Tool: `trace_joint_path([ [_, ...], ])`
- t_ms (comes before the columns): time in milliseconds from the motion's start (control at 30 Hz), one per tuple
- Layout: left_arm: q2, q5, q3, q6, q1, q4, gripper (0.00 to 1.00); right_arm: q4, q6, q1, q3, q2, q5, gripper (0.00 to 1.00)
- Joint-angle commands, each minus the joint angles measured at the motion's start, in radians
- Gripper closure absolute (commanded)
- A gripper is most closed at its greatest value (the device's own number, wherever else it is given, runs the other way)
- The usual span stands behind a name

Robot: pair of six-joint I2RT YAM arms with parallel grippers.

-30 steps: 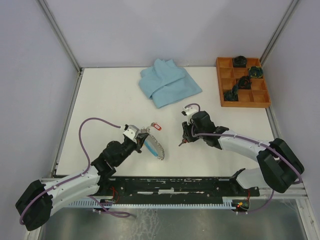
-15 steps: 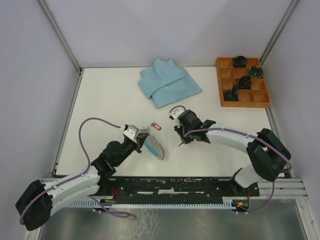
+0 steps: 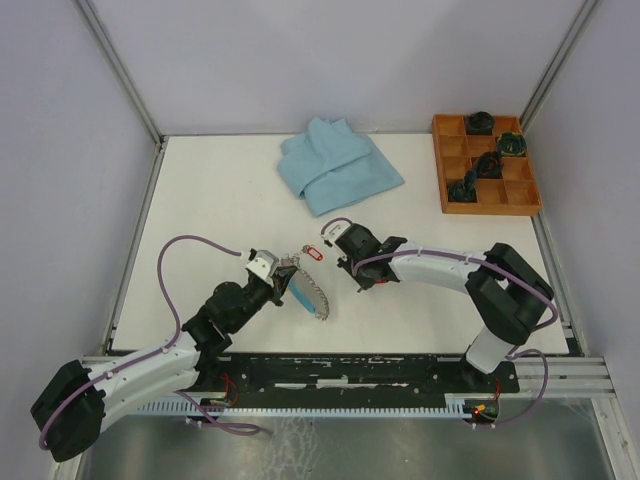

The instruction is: Put the keys on the keyring

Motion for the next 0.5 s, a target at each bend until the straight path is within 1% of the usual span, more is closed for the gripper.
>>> trace_joint_path([
  [0,-0.017,0.002,0.029,-0.008,0.002,0.074,0.97,-0.029,-0.01,0.008,0.049,0.016,0.079,0.76],
  [167,-0.016,0.003,0.029,-0.008,0.002,0.075,0.97,-0.04,-0.014,0.01,0.055,0.01,0.111,0.78],
  [467,-0.02,0.004,0.029,-0.009,0.003,0.074,0.97,-0.053,-0.008,0.01,0.071,0.033,0.118,0.79],
])
